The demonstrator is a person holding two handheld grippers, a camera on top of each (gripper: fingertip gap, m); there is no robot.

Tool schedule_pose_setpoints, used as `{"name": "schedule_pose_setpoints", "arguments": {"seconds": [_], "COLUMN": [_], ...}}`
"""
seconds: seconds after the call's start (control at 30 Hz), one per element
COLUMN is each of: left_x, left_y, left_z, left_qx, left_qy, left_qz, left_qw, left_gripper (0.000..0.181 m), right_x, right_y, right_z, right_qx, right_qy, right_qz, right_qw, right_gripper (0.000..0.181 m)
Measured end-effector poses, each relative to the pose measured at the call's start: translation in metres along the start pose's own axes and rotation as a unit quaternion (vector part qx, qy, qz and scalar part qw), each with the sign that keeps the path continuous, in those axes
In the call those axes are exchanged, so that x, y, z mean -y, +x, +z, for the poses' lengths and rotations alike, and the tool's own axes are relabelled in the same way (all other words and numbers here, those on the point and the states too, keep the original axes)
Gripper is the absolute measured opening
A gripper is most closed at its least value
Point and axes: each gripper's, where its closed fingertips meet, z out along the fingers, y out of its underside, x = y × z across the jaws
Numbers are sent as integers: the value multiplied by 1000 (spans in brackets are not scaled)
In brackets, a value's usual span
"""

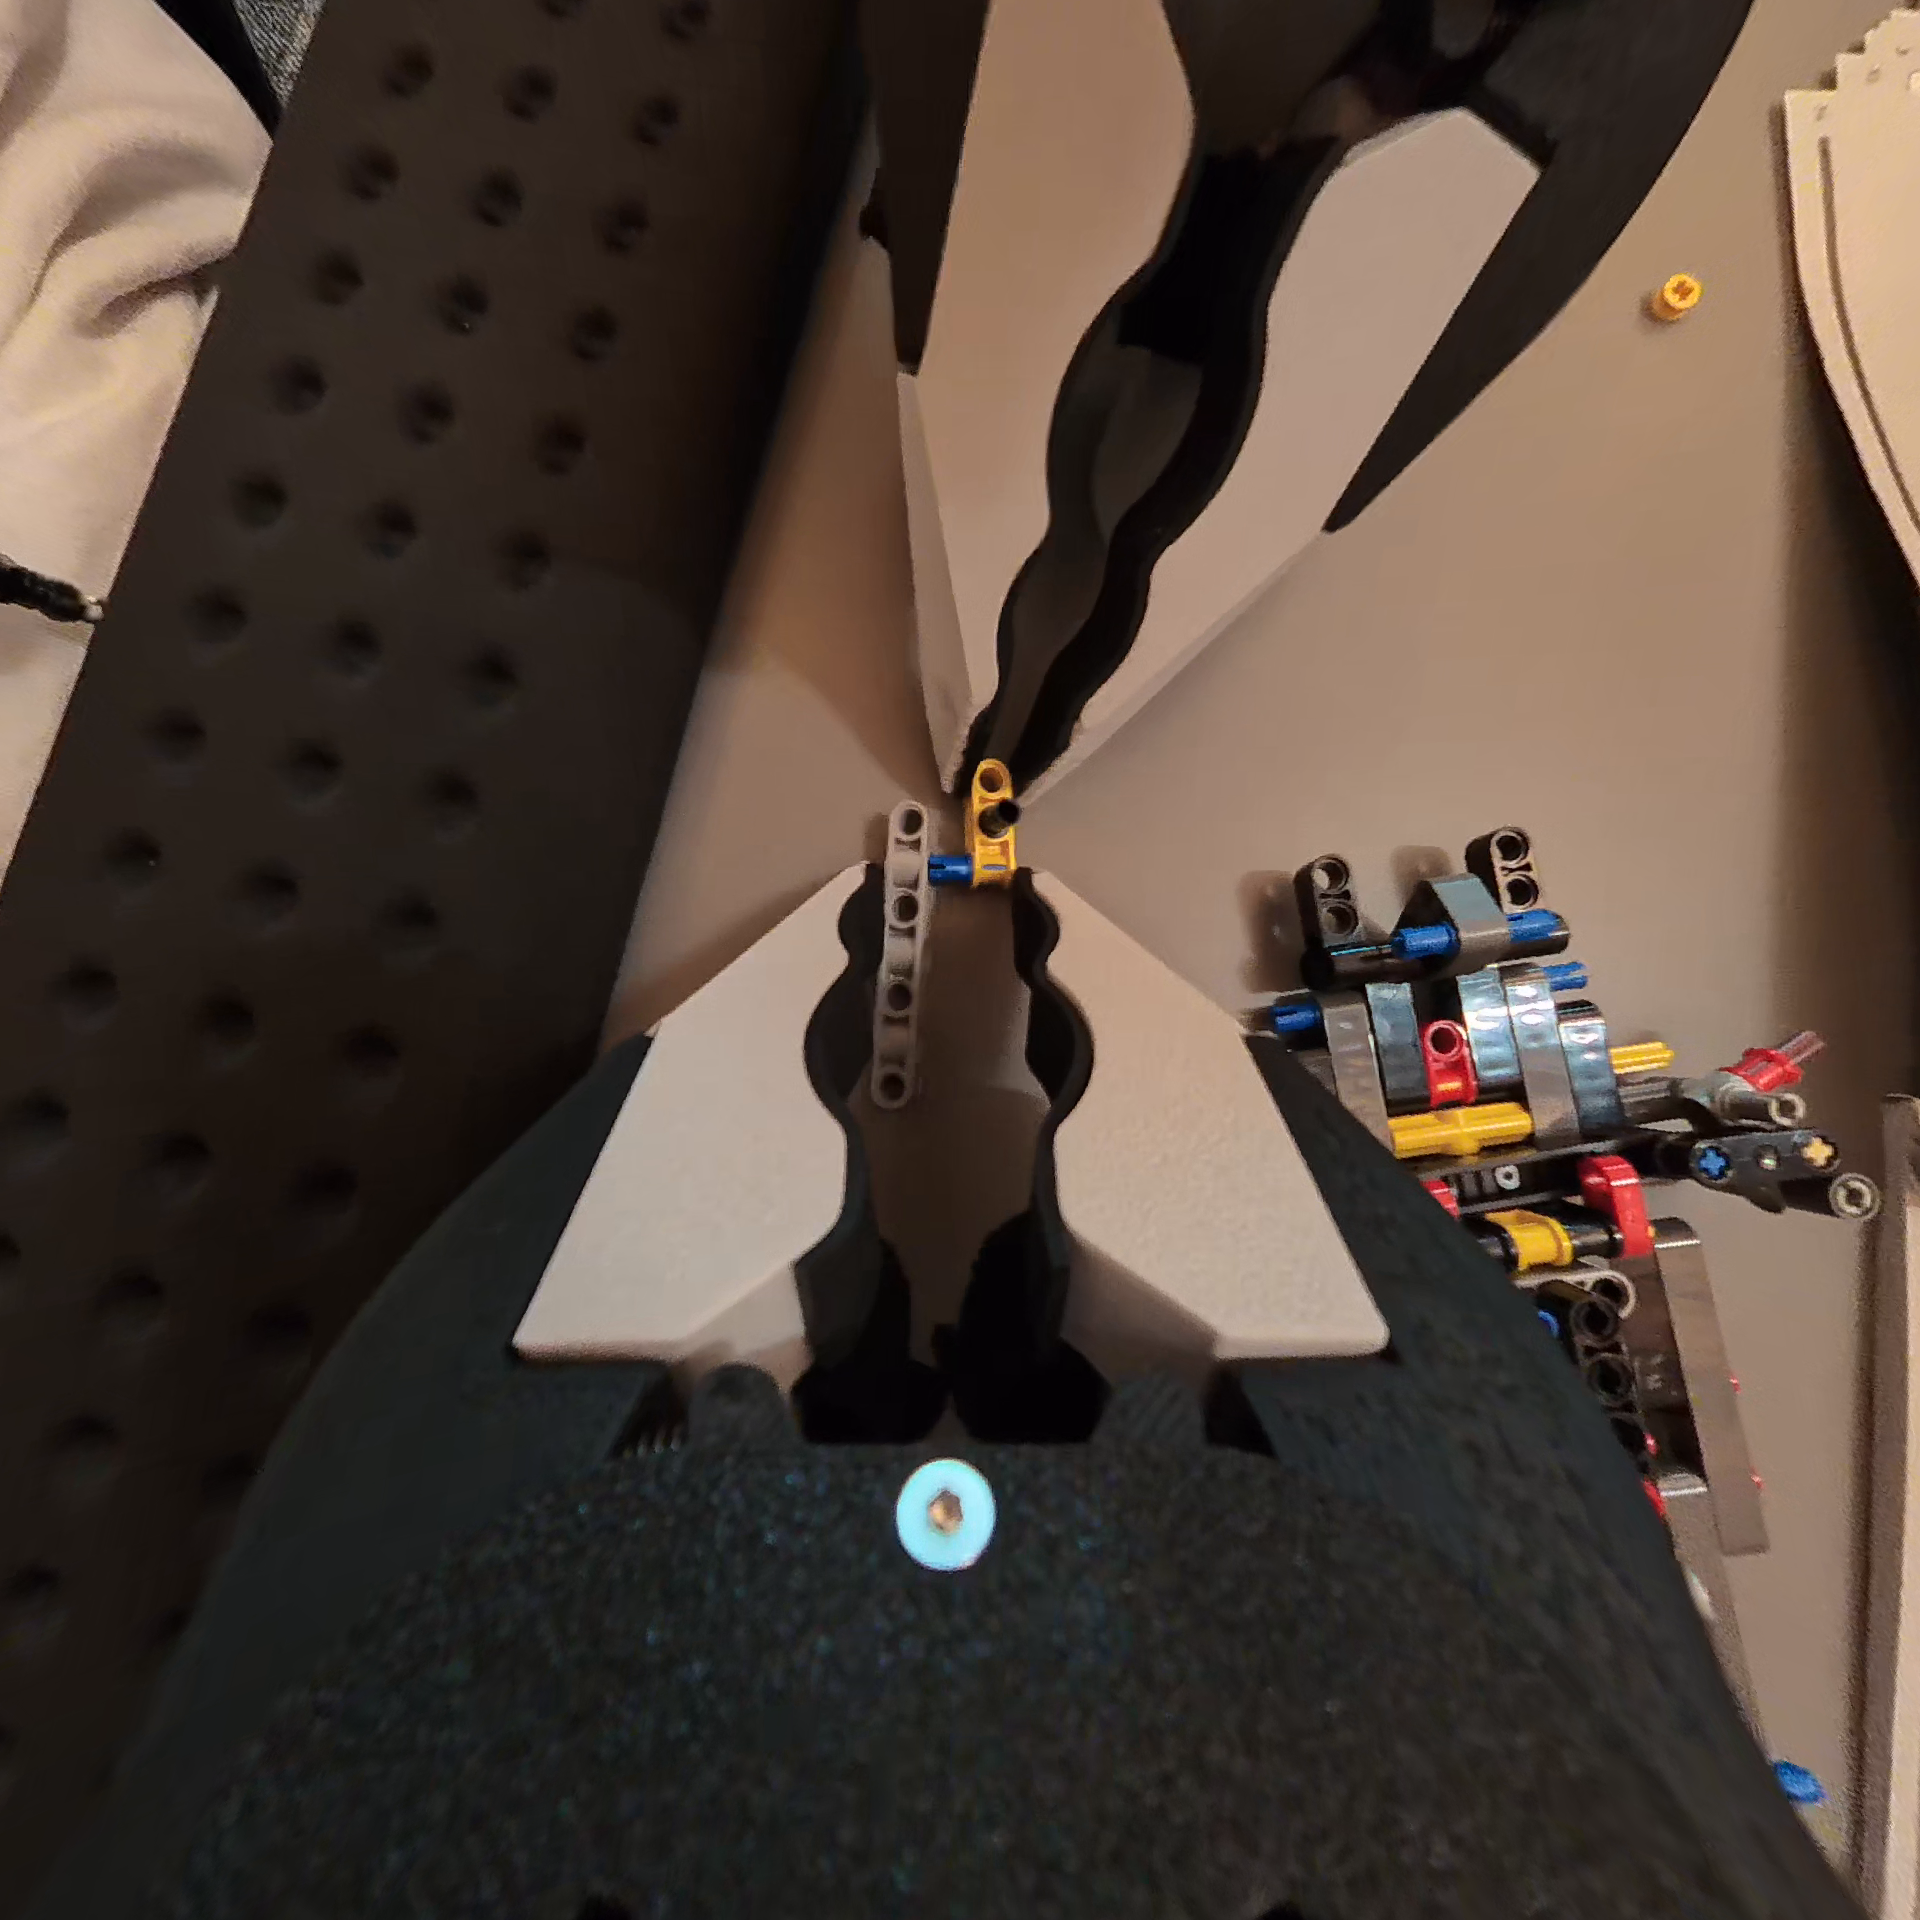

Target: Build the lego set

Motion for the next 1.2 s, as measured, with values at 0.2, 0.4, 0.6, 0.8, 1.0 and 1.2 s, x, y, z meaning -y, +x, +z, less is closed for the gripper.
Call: {"name": "schedule_pose_setpoints", "arguments": {"seconds": [0.2, 0.4, 0.6, 0.8, 1.0, 1.2], "left_x": [1, 1, 0, -1, -1, -1], "left_y": [0, -2, -4, -5, -5, -4], "left_z": [1, 2, 1, 0, 0, -1], "left_qx": [-8, 36, 54, 61, 79, 57], "left_qy": [5, -15, -36, -18, -8, -7], "left_qz": [7, 64, 66, 27, 11, 4], "left_qw": [1000, 997, 996, 998, 997, 998], "left_gripper": [6, 5, 6, 6, 6, 6], "right_x": [0, -2, -1, 0, 0, 1], "right_y": [-1, -2, 0, 2, 1, 1], "right_z": [-1, -2, -1, 0, 0, 1], "right_qx": [-4, 19, 9, -8, -19, -19], "right_qy": [-1, -16, -27, -3, 14, 12], "right_qz": [-3, 23, 14, 23, 44, 35], "right_qw": [1000, 999, 999, 1000, 999, 999], "right_gripper": [23, 22, 21, 21, 22, 21]}}
